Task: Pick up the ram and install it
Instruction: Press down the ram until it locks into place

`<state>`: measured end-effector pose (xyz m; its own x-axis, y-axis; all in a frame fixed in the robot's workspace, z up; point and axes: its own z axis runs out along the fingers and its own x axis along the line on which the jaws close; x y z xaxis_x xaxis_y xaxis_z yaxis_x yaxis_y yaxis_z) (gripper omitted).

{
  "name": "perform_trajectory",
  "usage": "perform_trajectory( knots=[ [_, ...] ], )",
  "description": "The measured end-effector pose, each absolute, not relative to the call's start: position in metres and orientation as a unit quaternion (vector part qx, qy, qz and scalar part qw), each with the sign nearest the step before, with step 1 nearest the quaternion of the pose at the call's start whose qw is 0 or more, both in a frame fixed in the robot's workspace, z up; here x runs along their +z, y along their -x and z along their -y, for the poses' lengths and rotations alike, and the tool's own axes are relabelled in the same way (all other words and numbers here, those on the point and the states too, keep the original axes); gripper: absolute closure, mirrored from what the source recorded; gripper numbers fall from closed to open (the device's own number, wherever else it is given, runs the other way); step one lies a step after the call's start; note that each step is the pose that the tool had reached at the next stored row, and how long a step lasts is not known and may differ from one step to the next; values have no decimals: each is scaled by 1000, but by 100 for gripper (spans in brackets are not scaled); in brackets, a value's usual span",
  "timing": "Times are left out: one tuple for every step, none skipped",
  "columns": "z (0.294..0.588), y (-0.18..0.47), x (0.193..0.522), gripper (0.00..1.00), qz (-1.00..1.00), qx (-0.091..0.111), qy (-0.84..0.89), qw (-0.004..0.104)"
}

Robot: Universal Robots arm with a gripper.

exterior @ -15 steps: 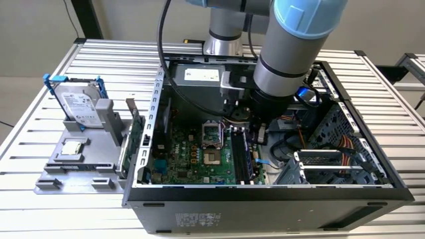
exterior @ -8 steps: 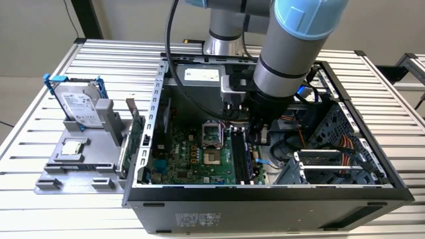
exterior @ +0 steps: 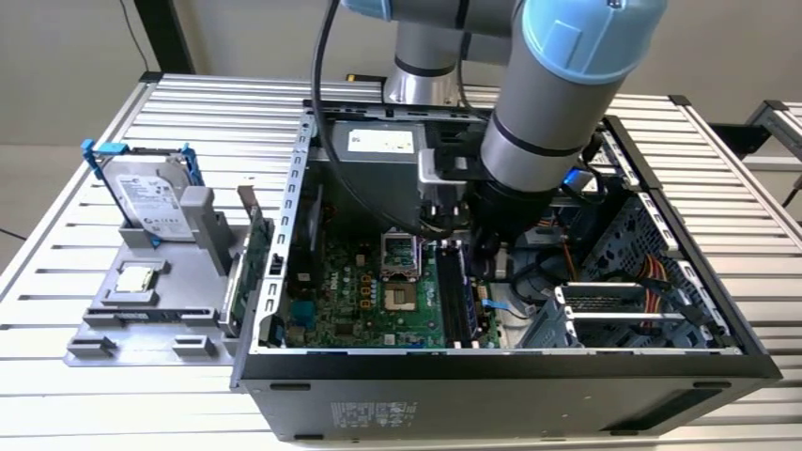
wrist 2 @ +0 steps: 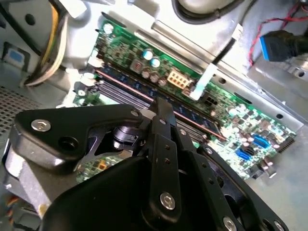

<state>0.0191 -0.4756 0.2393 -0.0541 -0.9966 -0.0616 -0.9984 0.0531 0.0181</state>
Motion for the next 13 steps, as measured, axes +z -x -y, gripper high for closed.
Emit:
perform_trajectory(
  knots=[
    [478, -19, 239, 100, -725, 28, 688, 16],
    [478, -19, 238, 100, -726, 28, 687, 16],
    [478, -18, 237, 100, -726, 27, 687, 15],
    [478, -17, 235, 100, -728, 26, 685, 15],
    [478, -17, 234, 100, -731, 26, 682, 15],
    [478, -17, 232, 100, -734, 26, 678, 15],
    [478, -17, 232, 100, -735, 26, 677, 15],
    [478, -17, 232, 100, -735, 26, 677, 15],
    [479, -17, 232, 100, -736, 26, 677, 15],
    [479, -17, 230, 100, -736, 26, 676, 15],
    [479, -17, 228, 100, -736, 26, 676, 15],
    [479, -17, 227, 100, -737, 26, 676, 15],
    [479, -17, 225, 100, -737, 26, 676, 15]
  ],
)
